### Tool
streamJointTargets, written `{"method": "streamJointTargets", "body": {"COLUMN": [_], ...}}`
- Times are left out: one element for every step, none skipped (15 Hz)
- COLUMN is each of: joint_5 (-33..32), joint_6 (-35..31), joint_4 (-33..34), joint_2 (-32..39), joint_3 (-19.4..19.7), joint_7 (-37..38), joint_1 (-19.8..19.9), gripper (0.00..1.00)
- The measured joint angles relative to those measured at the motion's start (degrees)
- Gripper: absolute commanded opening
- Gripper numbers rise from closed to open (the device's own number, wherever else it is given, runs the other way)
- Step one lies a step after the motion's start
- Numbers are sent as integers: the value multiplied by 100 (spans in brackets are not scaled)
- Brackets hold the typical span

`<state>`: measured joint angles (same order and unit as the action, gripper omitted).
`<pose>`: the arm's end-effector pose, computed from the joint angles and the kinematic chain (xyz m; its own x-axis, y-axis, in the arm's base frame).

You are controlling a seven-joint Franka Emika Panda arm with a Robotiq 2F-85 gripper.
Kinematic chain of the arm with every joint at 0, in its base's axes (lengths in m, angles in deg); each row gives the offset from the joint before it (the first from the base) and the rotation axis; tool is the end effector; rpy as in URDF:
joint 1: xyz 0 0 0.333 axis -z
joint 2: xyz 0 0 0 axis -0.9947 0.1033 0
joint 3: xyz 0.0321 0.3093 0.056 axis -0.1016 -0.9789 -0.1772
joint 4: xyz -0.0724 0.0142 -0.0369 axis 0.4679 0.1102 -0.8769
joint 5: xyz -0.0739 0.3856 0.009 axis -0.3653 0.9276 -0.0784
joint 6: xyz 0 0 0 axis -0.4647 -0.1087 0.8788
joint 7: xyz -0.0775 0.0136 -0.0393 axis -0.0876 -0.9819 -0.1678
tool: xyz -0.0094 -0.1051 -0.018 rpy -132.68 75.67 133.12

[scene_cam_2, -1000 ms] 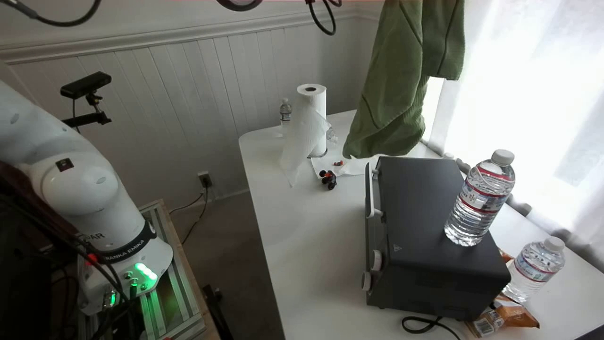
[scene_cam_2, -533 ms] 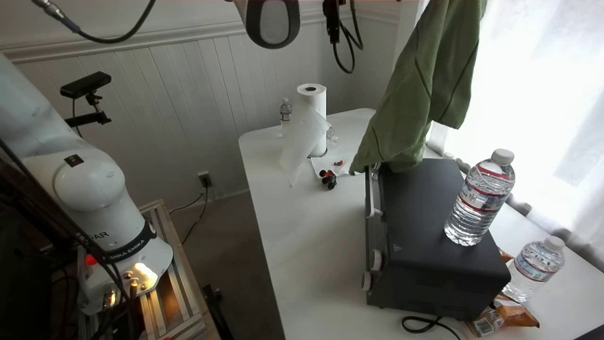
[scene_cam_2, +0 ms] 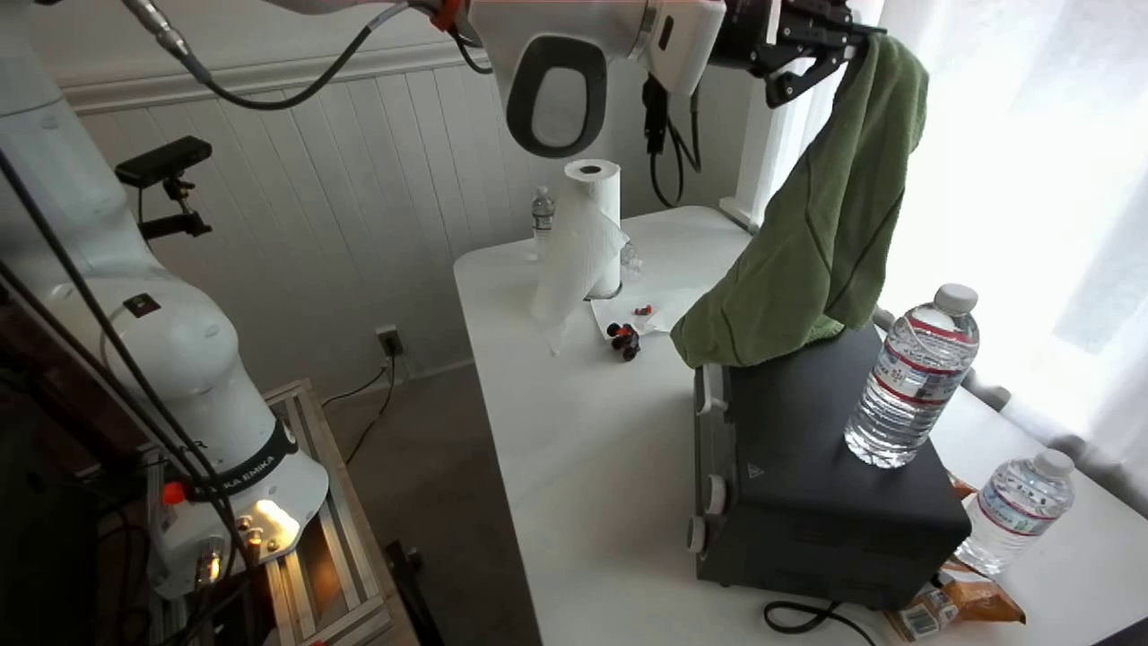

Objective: Pick up the green towel and put it on top of the oven

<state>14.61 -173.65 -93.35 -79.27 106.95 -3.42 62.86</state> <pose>0.5109 -0.2470 0.5600 -0.3365 -0.8135 0.4743 -0.3885 -0.3390 -0.8569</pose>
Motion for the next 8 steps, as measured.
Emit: {"method": "streamJointTargets", "body": {"joint_5": [-56,-104,-168,-209,-244,-161,-63,-77], "joint_6": [115,243,389,519,657,801,968,1177], "joint_4": [1,3,7,10,13,22,42,65], "joint_2": [102,189,275,350,420,473,519,573], "joint_3": [2,1,1,-3,-11,-225,-586,-736], "joint_7": [113,207,309,383,444,391,278,258], "joint_1": [15,31,57,88,125,347,709,901], "gripper": [2,2,2,2,2,2,2,2]}}
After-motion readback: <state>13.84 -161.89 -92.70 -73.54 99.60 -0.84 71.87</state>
